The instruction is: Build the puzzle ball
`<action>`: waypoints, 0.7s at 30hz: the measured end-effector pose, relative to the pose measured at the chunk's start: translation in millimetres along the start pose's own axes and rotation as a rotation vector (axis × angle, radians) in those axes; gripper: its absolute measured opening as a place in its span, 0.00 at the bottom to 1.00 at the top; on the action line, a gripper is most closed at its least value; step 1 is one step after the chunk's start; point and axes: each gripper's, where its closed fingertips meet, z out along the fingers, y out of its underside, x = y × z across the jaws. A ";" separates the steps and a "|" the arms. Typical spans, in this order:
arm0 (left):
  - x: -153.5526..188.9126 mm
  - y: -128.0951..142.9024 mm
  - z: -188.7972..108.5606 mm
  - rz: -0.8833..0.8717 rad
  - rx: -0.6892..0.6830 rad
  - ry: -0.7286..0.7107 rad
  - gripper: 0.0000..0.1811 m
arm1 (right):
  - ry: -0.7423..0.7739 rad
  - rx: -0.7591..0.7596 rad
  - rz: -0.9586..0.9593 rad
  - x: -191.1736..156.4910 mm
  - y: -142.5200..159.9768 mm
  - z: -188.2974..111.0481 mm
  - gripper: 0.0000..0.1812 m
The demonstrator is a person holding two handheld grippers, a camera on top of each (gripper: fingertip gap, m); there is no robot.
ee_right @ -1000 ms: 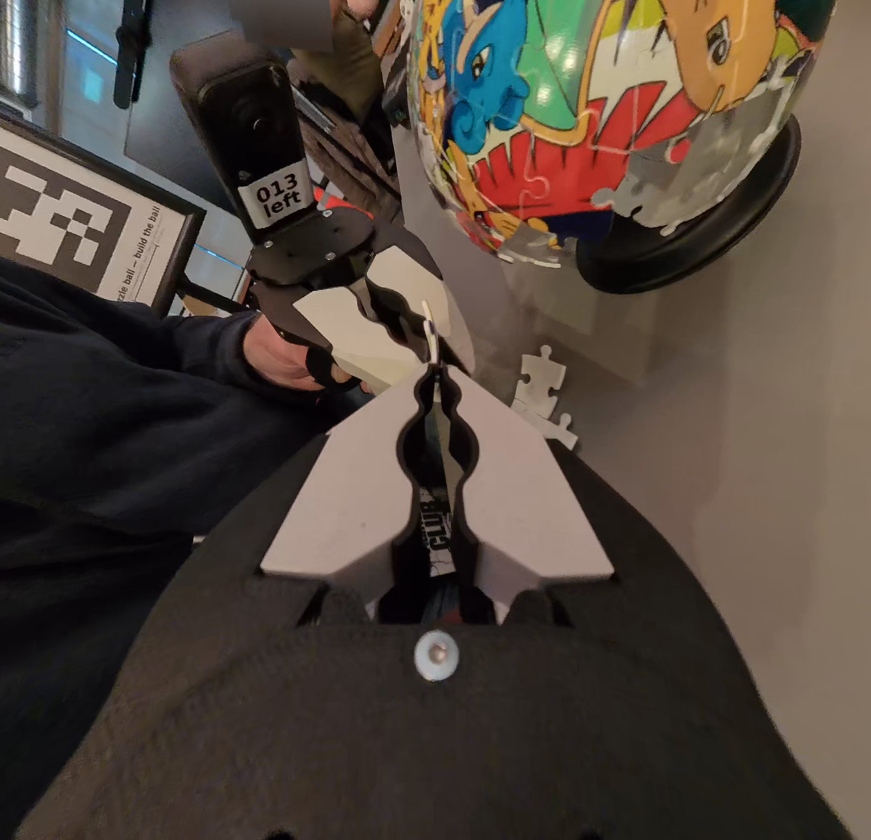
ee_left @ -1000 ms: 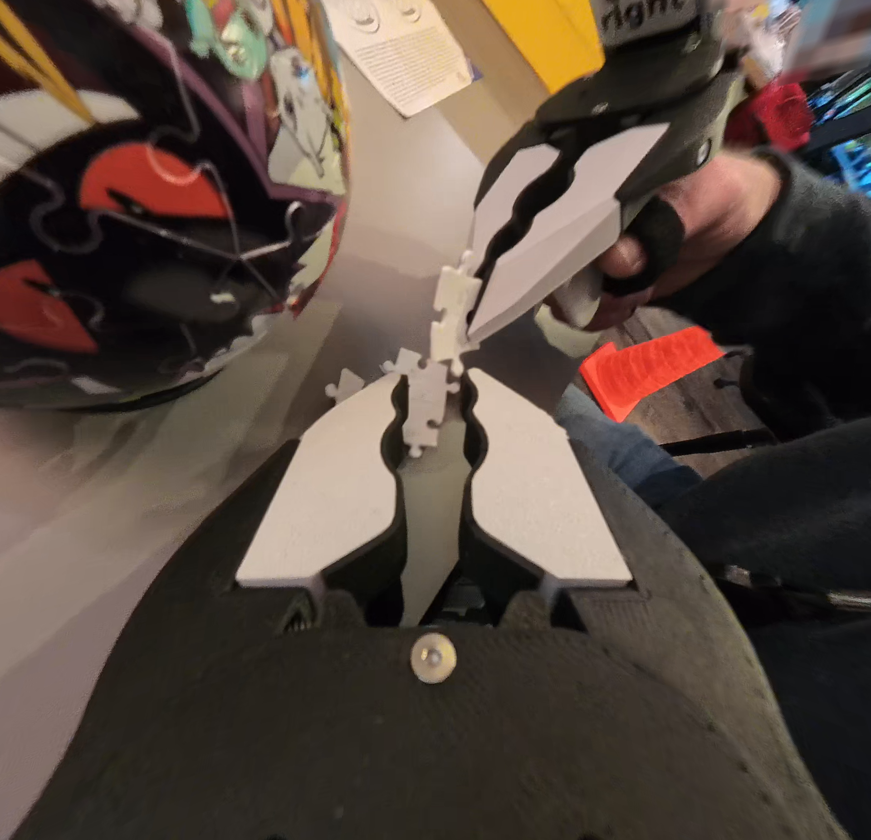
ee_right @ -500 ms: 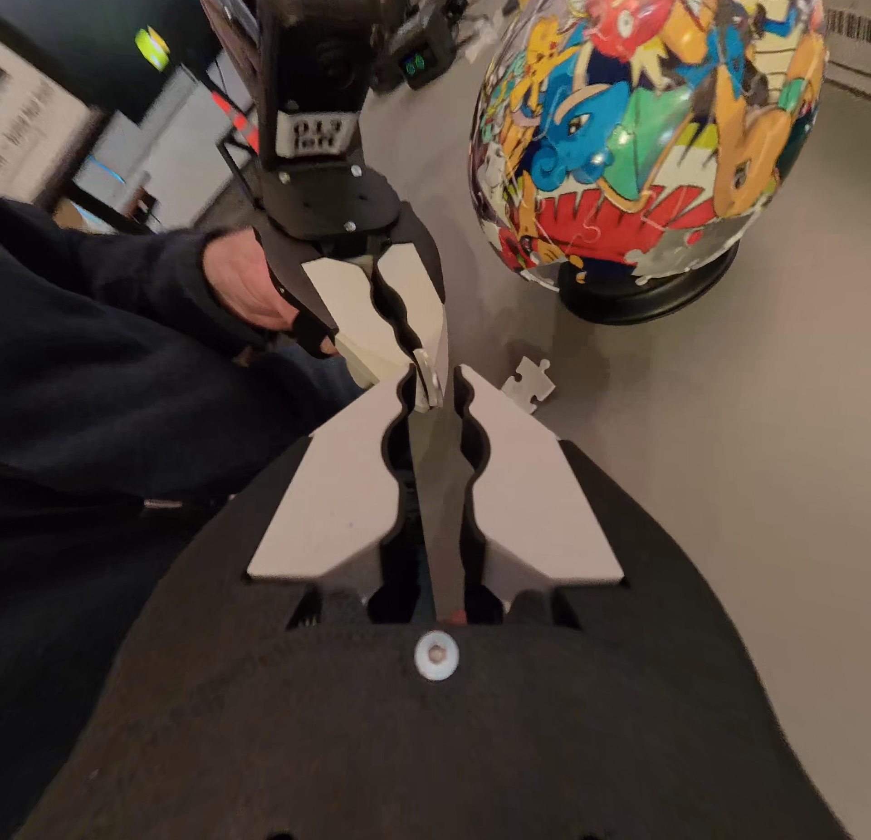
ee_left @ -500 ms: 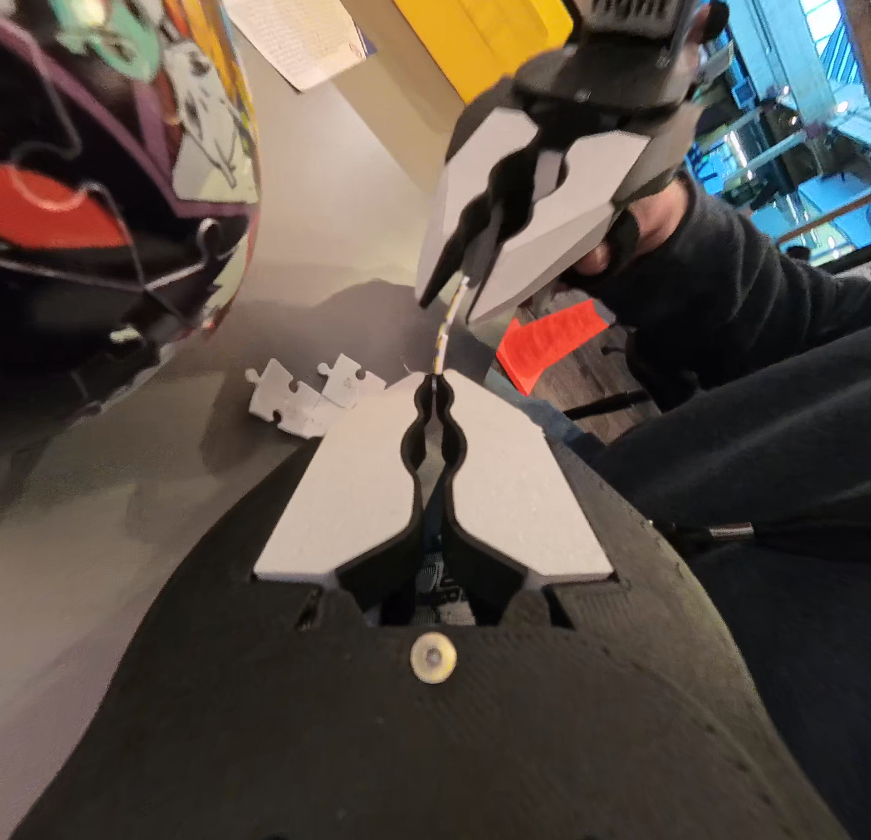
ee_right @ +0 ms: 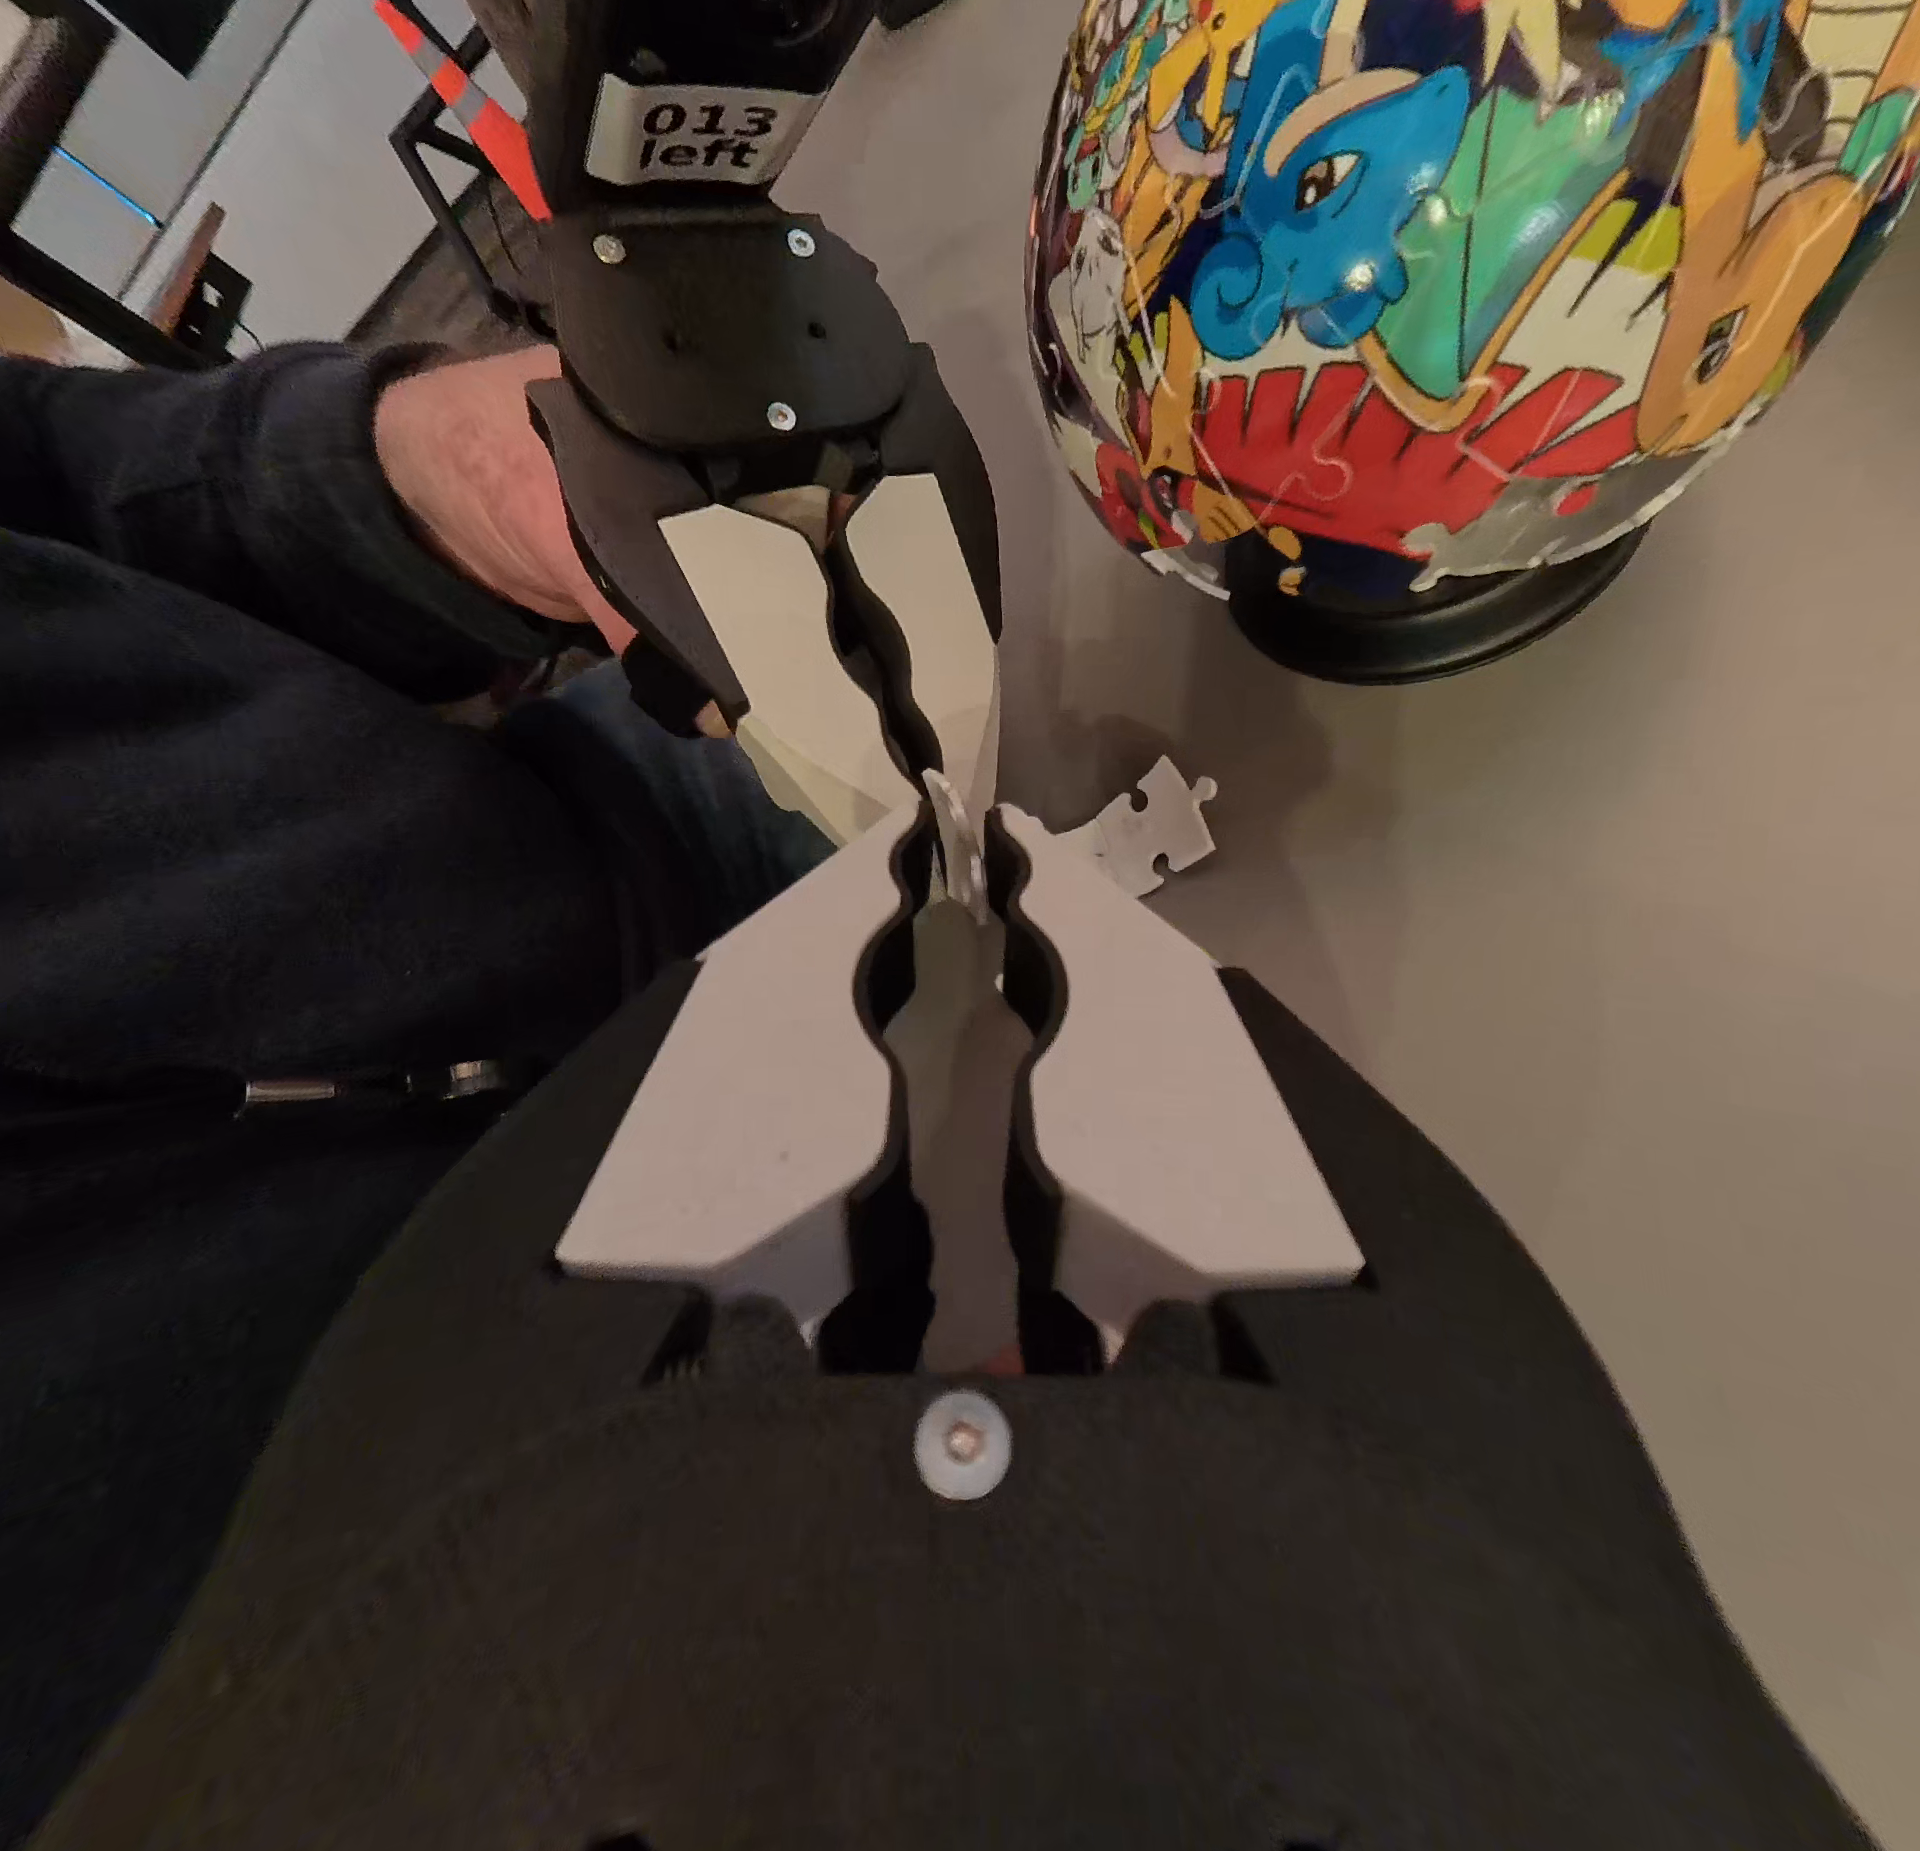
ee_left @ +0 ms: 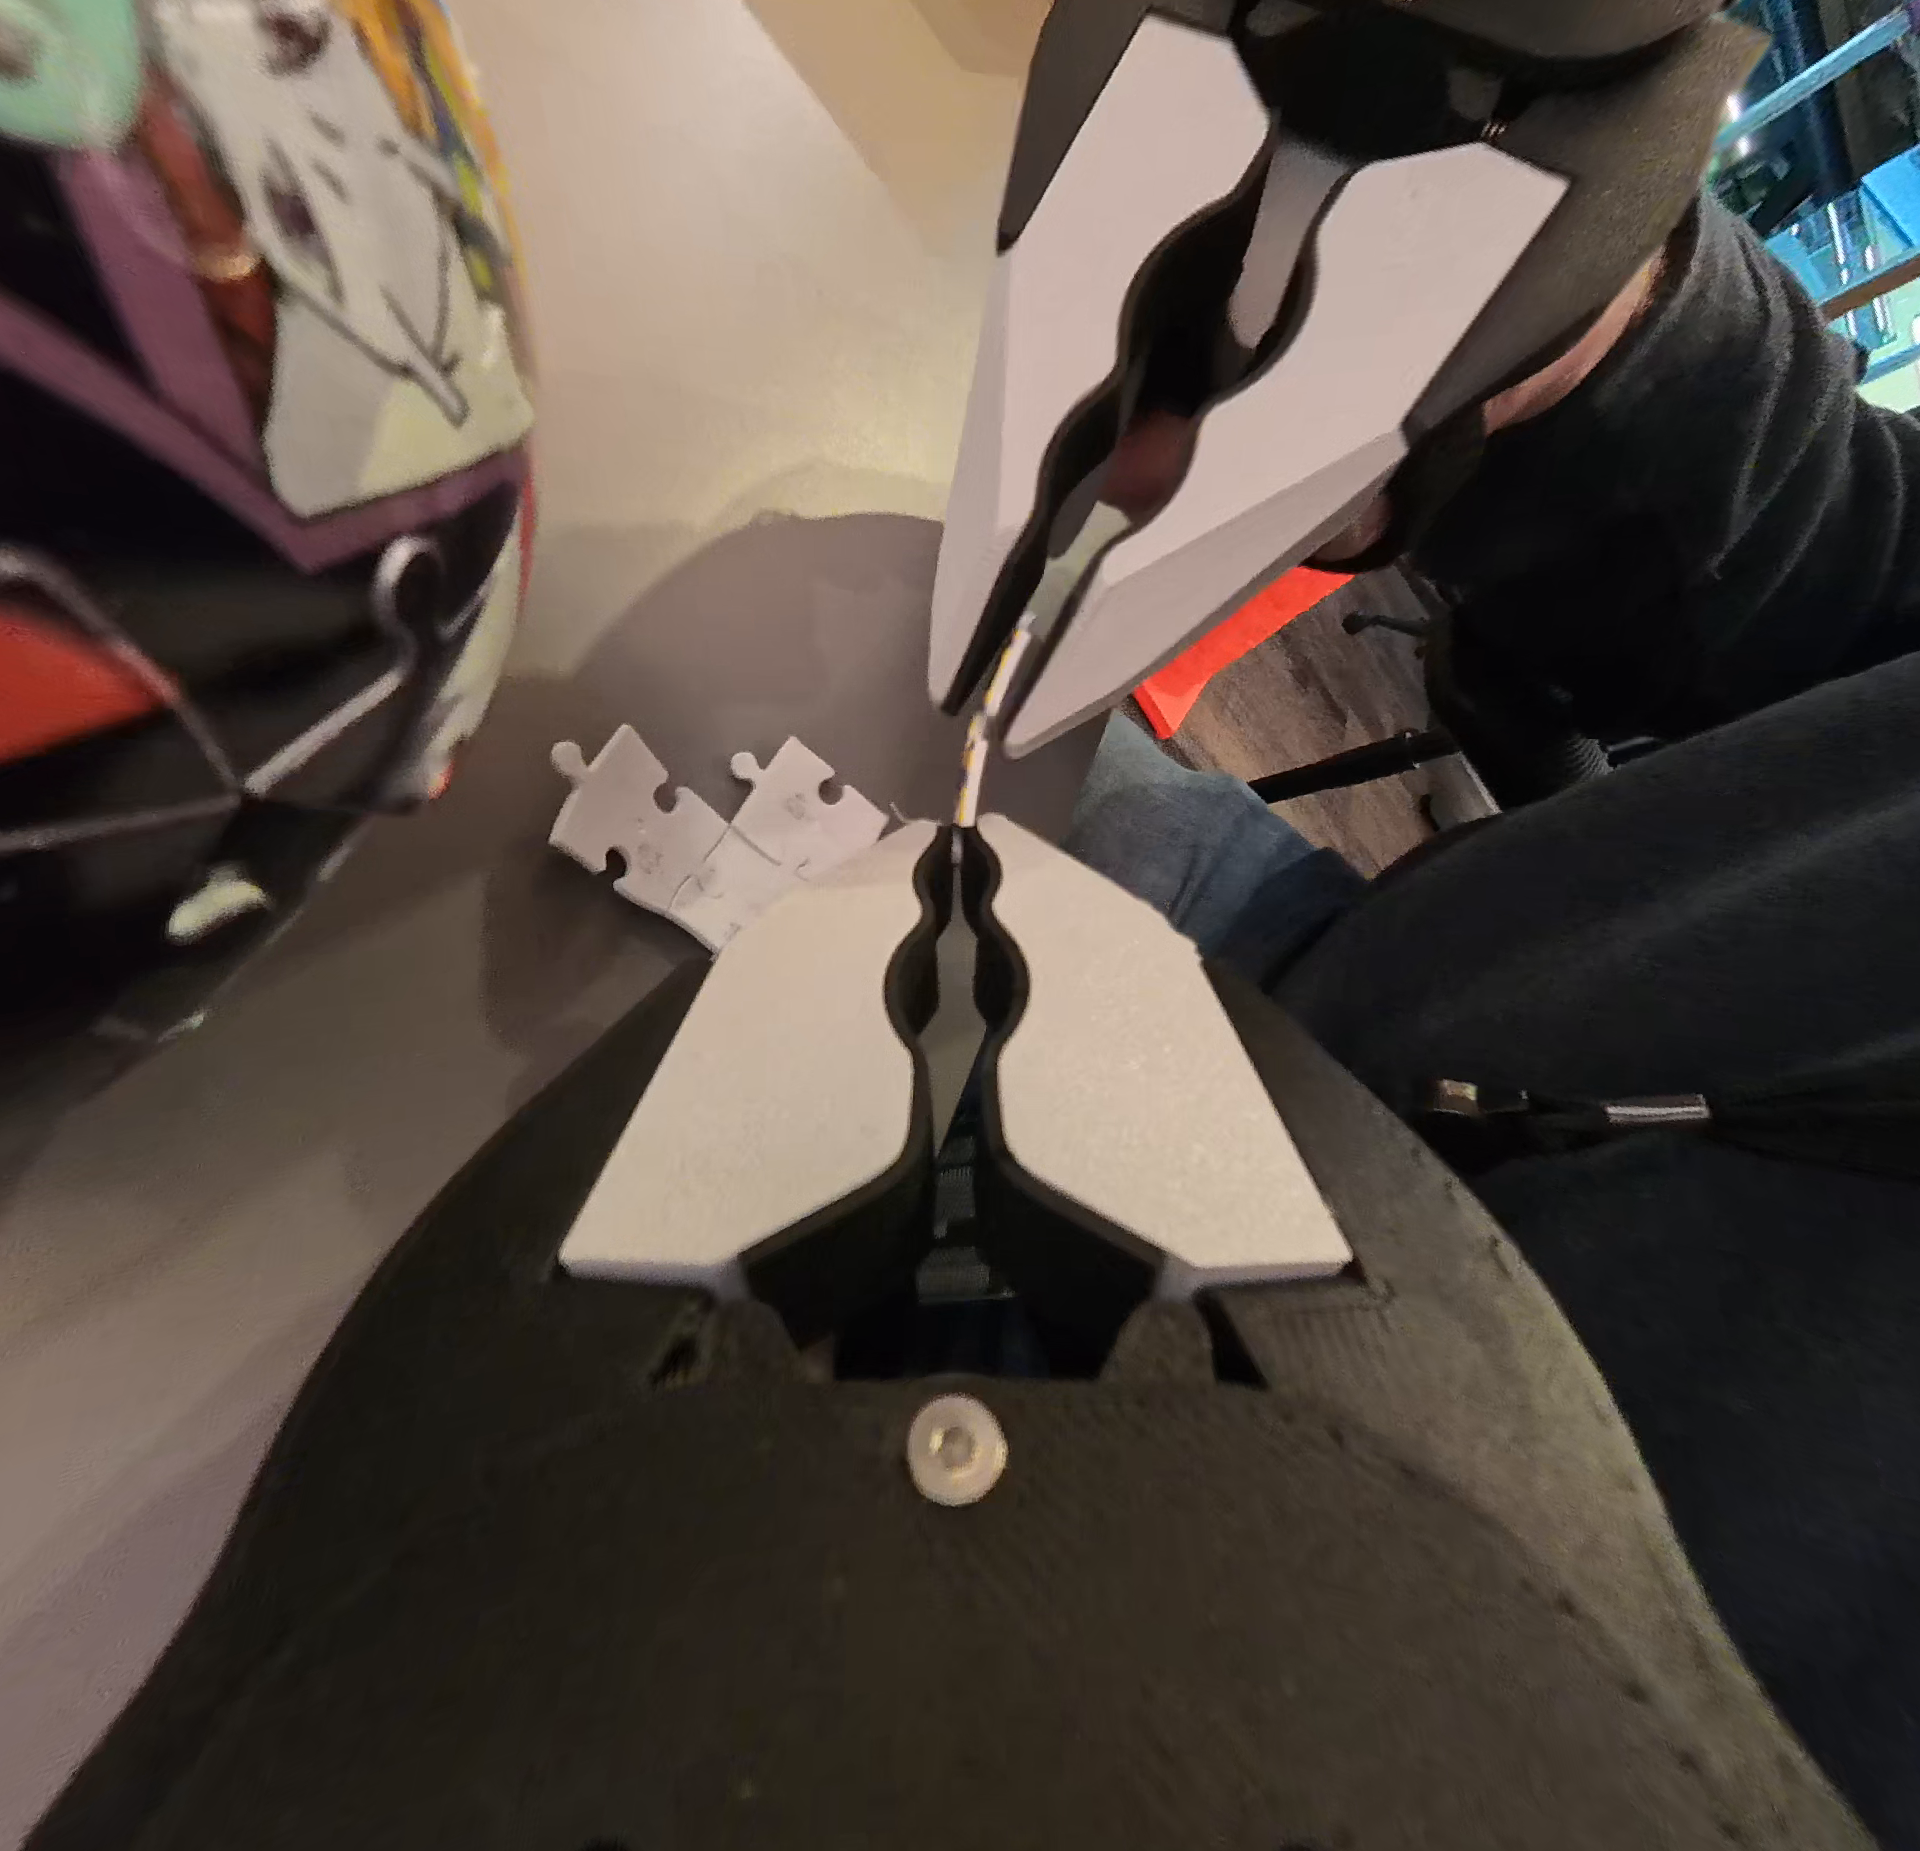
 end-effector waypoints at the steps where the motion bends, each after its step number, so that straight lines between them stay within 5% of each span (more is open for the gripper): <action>1: -0.2 -0.4 0.0 0.002 -0.001 0.002 0.01 | 0.006 -0.004 -0.011 0.3 -0.4 -0.9 0.04; 9: -1.2 5.9 0.4 0.032 -0.083 0.000 0.01 | 0.012 -0.109 -0.058 2.2 7.9 1.5 0.00; 21: -8.1 9.4 -3.5 0.159 -0.052 -0.151 0.07 | 0.206 0.121 0.309 35.9 18.7 10.2 0.00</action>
